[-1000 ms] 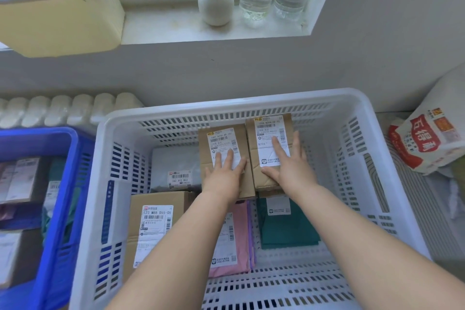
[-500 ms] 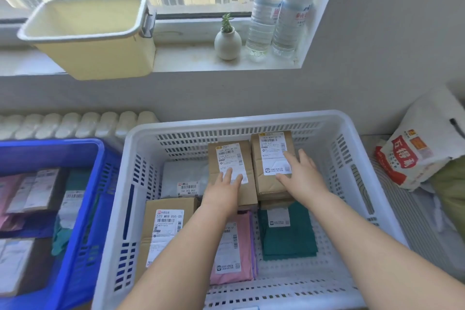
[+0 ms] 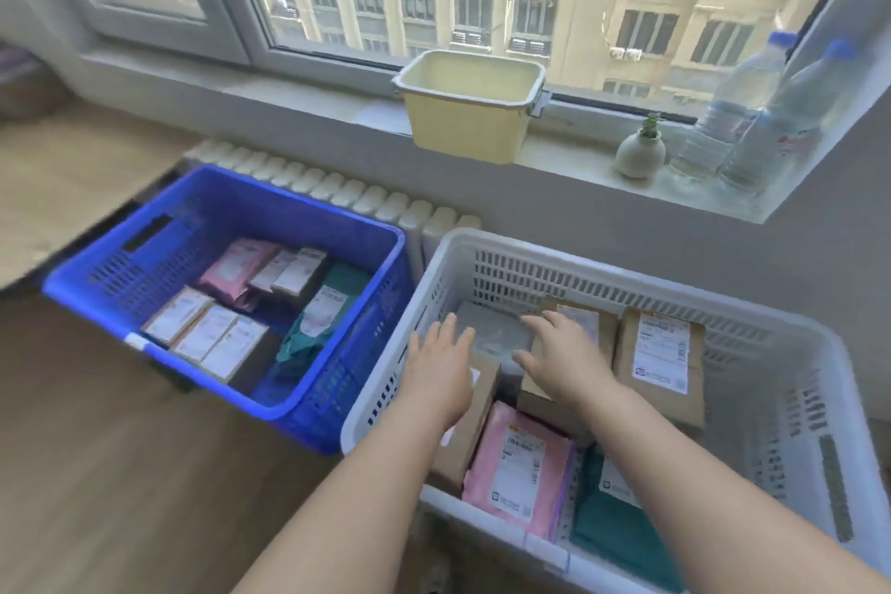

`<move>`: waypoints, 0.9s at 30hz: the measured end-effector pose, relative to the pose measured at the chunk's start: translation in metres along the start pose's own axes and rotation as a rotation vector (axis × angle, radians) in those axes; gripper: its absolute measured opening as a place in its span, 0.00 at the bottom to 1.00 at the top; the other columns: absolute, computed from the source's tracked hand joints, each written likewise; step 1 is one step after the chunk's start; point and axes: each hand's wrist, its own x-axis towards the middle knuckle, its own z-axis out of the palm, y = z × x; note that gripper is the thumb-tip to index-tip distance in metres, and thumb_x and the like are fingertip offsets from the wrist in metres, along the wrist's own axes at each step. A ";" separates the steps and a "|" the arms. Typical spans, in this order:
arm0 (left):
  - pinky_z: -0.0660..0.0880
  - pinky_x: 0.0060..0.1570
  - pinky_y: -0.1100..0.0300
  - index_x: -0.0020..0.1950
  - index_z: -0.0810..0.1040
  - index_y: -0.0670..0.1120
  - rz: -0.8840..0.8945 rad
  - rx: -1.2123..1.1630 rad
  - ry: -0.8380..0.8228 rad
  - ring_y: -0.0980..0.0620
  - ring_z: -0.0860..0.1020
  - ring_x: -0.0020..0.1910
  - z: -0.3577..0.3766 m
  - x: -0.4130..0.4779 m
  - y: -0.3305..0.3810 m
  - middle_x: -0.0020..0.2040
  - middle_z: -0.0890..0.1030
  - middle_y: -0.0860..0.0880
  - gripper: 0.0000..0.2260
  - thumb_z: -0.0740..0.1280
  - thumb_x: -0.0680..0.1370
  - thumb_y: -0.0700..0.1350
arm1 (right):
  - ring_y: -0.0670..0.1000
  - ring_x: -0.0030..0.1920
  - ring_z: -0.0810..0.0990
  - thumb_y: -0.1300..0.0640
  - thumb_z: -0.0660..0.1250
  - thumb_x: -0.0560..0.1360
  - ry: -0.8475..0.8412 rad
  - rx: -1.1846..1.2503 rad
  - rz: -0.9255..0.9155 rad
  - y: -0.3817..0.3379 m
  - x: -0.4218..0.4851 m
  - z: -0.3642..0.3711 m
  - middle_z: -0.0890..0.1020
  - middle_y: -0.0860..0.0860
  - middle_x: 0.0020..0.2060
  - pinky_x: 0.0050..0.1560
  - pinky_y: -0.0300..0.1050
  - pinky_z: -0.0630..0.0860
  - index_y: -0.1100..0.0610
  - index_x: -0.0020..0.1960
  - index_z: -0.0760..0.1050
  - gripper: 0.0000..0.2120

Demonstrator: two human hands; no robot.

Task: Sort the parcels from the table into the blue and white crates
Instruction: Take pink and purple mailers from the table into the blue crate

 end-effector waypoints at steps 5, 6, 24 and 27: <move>0.56 0.75 0.51 0.79 0.59 0.49 -0.229 -0.164 0.116 0.46 0.56 0.79 -0.016 -0.059 -0.093 0.81 0.54 0.44 0.24 0.57 0.82 0.45 | 0.53 0.73 0.66 0.48 0.65 0.78 -0.054 -0.070 -0.204 -0.096 0.004 0.020 0.68 0.51 0.73 0.70 0.50 0.67 0.52 0.75 0.66 0.27; 0.57 0.74 0.52 0.79 0.59 0.49 -0.281 -0.193 0.153 0.46 0.57 0.78 -0.018 -0.071 -0.113 0.80 0.55 0.45 0.24 0.57 0.82 0.45 | 0.53 0.72 0.67 0.48 0.65 0.78 -0.049 -0.079 -0.241 -0.118 0.004 0.025 0.69 0.51 0.72 0.69 0.49 0.68 0.51 0.75 0.66 0.26; 0.60 0.72 0.54 0.79 0.59 0.50 -0.782 -0.406 0.282 0.45 0.59 0.77 -0.059 -0.249 -0.507 0.80 0.55 0.46 0.27 0.59 0.81 0.41 | 0.53 0.72 0.67 0.48 0.65 0.79 -0.180 -0.188 -0.683 -0.554 0.002 0.197 0.69 0.50 0.72 0.69 0.47 0.67 0.50 0.75 0.66 0.26; 0.61 0.71 0.54 0.79 0.60 0.51 -0.819 -0.428 0.279 0.45 0.60 0.77 -0.062 -0.256 -0.551 0.80 0.57 0.46 0.26 0.59 0.81 0.41 | 0.52 0.74 0.64 0.49 0.64 0.79 -0.222 -0.200 -0.697 -0.603 0.005 0.219 0.66 0.49 0.74 0.68 0.47 0.66 0.50 0.77 0.61 0.28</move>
